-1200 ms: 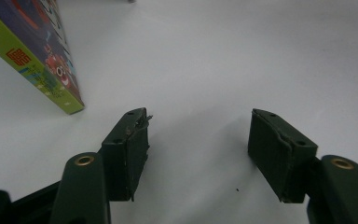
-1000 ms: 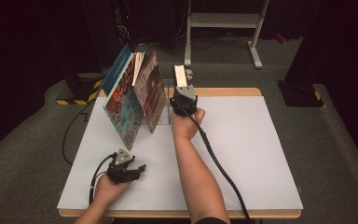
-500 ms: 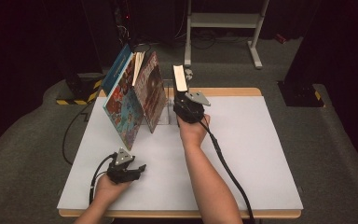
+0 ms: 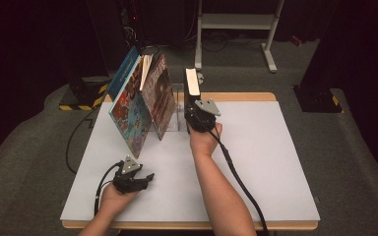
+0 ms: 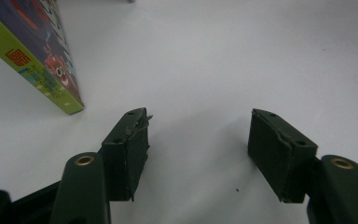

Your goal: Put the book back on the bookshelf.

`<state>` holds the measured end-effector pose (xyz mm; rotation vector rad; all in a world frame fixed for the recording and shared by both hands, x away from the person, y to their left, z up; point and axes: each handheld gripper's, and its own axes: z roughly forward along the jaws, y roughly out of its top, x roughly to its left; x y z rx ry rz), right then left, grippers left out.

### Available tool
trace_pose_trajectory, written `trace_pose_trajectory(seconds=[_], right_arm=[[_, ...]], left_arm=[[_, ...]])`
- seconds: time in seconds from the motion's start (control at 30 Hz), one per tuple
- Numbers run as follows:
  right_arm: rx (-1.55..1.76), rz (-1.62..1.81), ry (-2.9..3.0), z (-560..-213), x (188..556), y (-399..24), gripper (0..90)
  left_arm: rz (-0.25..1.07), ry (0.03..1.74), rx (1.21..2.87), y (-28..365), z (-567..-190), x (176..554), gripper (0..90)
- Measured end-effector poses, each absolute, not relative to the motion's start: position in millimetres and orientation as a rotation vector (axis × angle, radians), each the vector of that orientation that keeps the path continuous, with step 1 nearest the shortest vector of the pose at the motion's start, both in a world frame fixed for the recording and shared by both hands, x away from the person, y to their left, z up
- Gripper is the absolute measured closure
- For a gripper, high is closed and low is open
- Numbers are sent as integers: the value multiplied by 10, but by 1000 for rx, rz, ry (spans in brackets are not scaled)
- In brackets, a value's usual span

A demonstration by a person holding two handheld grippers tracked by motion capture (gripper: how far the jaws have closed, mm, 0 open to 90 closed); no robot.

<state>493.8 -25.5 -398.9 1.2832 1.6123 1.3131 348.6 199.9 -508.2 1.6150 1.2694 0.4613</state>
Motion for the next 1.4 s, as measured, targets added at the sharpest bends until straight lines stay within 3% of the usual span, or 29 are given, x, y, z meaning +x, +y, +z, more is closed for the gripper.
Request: trace_pose_trajectory(seconds=[0.9,1.4], right_arm=[[1296,1312,1596,-3985,5045,-216,505],[1252,1399,1680,-3861,5042,-300,257]], left_arm=[[457,1273,1605,1999,-5083,3490,379],[460,1281,1616,2019,-5080,3496,373]])
